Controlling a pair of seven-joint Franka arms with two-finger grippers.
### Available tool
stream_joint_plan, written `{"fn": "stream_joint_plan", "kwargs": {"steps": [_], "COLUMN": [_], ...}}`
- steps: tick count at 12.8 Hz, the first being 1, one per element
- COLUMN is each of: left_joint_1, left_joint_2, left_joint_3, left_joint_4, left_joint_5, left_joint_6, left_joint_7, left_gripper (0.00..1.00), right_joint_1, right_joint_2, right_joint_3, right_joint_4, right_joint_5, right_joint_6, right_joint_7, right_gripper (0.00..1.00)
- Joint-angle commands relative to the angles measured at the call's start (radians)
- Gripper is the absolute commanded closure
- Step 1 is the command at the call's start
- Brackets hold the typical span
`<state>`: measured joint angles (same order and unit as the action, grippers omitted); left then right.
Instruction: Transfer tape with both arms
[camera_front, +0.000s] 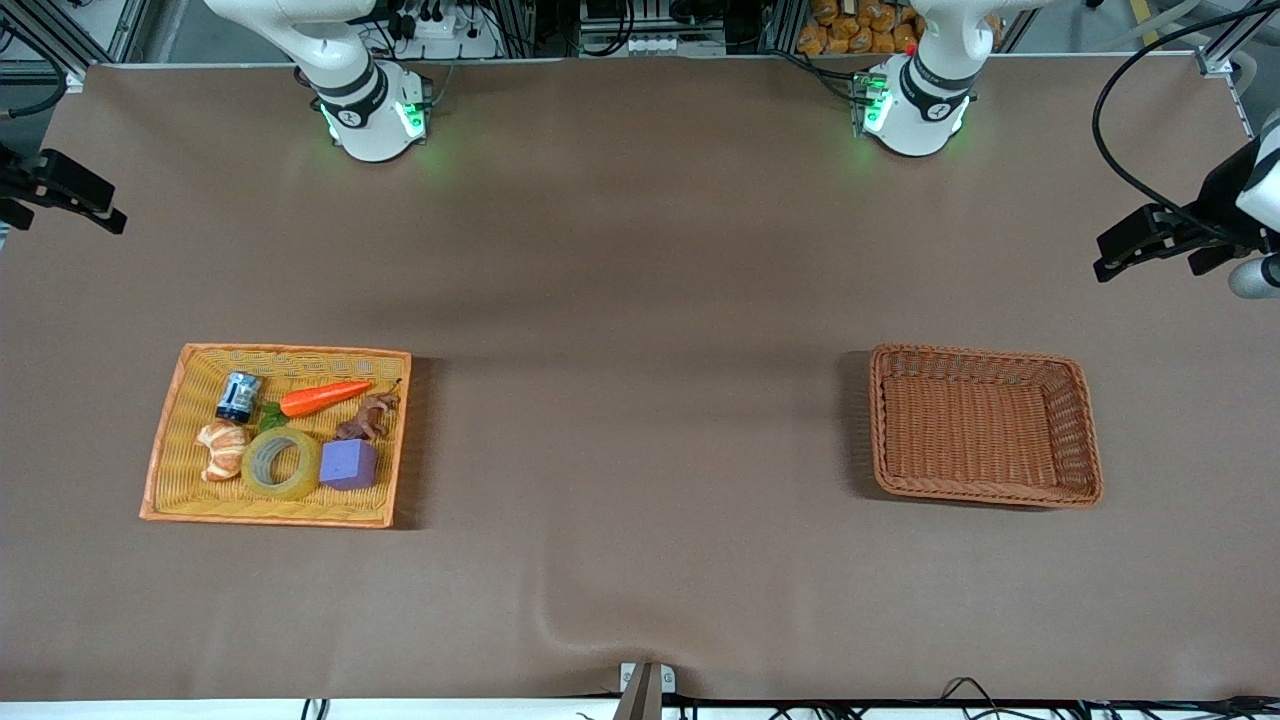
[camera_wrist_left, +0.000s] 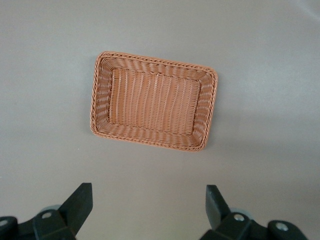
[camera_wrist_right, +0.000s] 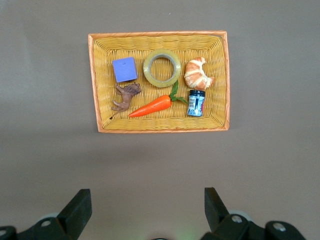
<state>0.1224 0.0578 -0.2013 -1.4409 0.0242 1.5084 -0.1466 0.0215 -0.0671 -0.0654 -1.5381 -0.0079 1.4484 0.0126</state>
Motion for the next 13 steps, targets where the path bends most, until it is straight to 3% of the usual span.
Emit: {"fn": "stream_joint_plan", "kwargs": {"steps": [1,5,8,10,13], "left_joint_1": [0.005,-0.001,-0.006,-0.009,-0.009], "left_joint_2": [-0.003,0.003,0.007,0.014,0.037], "left_joint_3": [-0.010,-0.007,-0.010,-0.010,-0.012], "left_joint_4": [0.020,0.020,0.016,0.010,0.005], "left_joint_5": [0.019,0.019,0.022,0.017,0.017], "left_joint_6": [-0.013,-0.014,-0.013,-0.004,0.022], "left_joint_7": [0.021,0.018,0.007,0.004,0.002], "left_gripper": [0.00,0.00,0.00,0.00,0.00], "right_joint_1": [0.020,0.034,0.086,0.083,0.052], "right_joint_2": [-0.016,0.004,0.042,0.145,0.333], "right_joint_3": [-0.008,-0.005,-0.005,-0.005,-0.007], "right_joint_4": [-0.019,-0.049,-0.169,-0.185,-0.182], "right_joint_5": [-0.017,-0.014,-0.012,-0.007,0.066], "right_joint_6": [0.010,0.056,0.248,0.366,0.480], "right_joint_7": [0.023,0.011,-0.006,-0.144,-0.430], "right_gripper": [0.00,0.00,0.00,0.00,0.00]}}
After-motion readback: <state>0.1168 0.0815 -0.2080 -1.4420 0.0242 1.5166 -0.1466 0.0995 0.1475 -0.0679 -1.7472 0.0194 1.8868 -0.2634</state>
